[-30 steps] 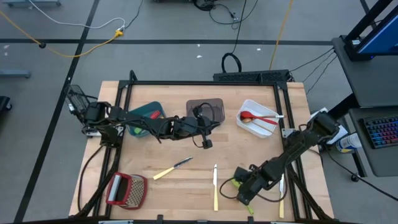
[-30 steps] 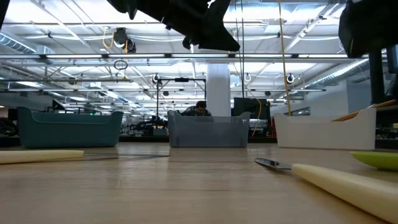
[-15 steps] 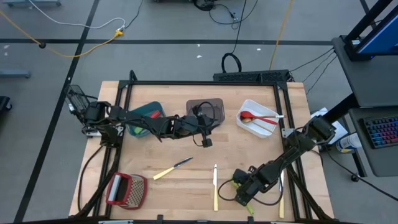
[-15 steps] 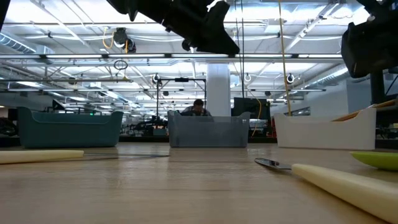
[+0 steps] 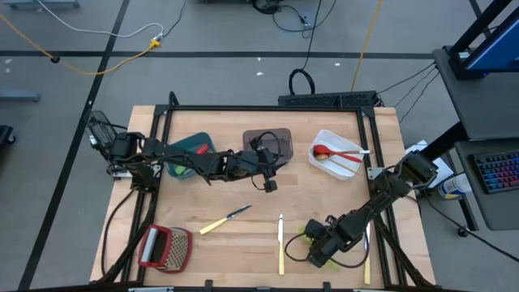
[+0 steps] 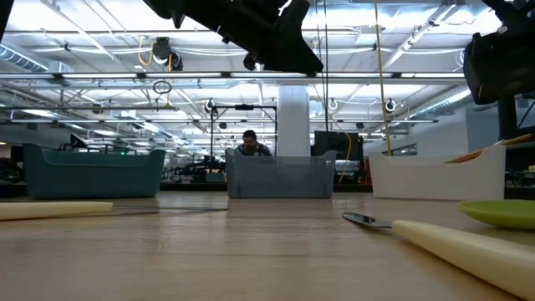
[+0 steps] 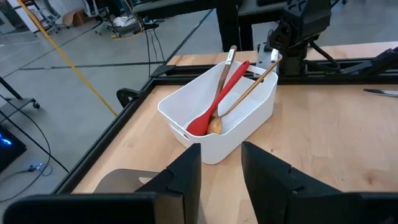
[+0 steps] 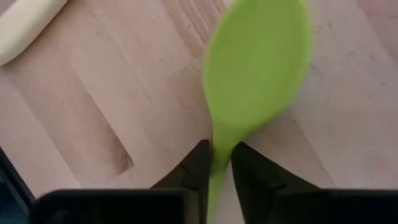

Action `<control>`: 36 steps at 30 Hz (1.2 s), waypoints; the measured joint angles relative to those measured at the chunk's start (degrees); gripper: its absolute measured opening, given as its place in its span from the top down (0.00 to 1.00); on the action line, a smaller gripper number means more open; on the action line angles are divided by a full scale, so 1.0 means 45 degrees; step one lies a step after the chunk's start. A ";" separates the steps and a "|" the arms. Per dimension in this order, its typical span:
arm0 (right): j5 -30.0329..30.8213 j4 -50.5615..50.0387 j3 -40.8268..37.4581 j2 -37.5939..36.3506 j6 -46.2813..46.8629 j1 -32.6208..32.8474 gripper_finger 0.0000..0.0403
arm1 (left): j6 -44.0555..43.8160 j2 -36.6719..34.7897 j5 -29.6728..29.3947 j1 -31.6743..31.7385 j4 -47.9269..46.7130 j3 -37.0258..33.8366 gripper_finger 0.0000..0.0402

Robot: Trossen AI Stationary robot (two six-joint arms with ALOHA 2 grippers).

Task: Pick & Place Kitchen Items
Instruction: Put the green serving spoon into the white bin

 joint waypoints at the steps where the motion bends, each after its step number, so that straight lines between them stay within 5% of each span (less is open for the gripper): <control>1: 0.0009 -0.0028 0.0000 0.0000 -0.0082 -0.0009 0.91 | -0.0017 0.0000 0.0000 0.0000 0.0000 0.0001 0.70; 22: 0.0434 -0.6837 -0.0058 -0.4087 0.0344 -0.0180 0.93 | -0.0420 0.0000 0.0107 0.0000 -0.0577 0.0001 0.70; 36: 0.0398 -1.1437 -0.0044 -0.6116 -0.1236 -0.2535 0.93 | -0.0498 0.0000 0.0112 0.0000 -0.0670 -0.0002 0.70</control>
